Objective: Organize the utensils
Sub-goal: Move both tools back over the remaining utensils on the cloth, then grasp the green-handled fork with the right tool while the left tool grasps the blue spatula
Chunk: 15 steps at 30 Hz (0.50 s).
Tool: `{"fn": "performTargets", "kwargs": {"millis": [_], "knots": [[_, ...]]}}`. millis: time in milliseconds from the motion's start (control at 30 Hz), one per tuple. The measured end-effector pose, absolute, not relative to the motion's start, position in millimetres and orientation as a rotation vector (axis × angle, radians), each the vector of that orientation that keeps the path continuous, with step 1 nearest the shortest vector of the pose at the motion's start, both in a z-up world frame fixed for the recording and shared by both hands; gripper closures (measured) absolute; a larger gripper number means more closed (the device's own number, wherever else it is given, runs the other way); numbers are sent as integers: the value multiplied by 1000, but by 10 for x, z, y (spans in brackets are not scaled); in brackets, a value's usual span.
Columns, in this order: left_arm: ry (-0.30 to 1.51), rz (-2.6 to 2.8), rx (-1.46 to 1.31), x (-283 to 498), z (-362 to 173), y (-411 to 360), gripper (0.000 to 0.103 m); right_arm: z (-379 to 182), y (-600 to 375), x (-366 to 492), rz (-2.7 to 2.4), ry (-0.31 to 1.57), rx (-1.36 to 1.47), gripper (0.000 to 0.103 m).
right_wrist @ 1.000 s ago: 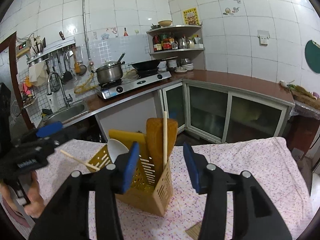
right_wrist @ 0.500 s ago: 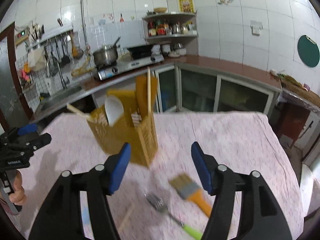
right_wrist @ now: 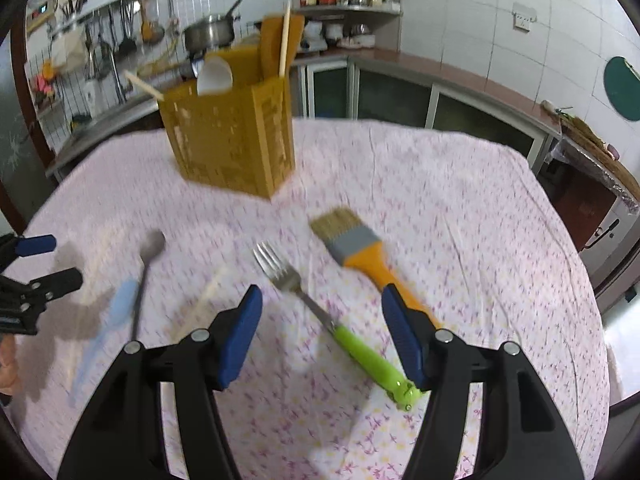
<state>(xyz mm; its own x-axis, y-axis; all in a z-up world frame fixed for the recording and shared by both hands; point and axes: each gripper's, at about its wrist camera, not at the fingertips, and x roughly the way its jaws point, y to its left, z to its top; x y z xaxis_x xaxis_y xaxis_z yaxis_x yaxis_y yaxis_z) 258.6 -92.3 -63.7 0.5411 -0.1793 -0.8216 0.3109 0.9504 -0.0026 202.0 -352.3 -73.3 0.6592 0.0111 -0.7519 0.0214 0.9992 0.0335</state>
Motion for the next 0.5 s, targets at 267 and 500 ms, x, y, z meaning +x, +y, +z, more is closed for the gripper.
{"fn": "performTargets", "kwargs": {"millis": [267, 500], "knots": [[1038, -316, 219, 2356, -963, -1010, 22, -948, -3588, 2069, -8, 890, 23, 45], [1085, -329, 221, 2357, -1106, -1023, 37, -971, -3597, 2181, 4, 907, 5, 45]]}}
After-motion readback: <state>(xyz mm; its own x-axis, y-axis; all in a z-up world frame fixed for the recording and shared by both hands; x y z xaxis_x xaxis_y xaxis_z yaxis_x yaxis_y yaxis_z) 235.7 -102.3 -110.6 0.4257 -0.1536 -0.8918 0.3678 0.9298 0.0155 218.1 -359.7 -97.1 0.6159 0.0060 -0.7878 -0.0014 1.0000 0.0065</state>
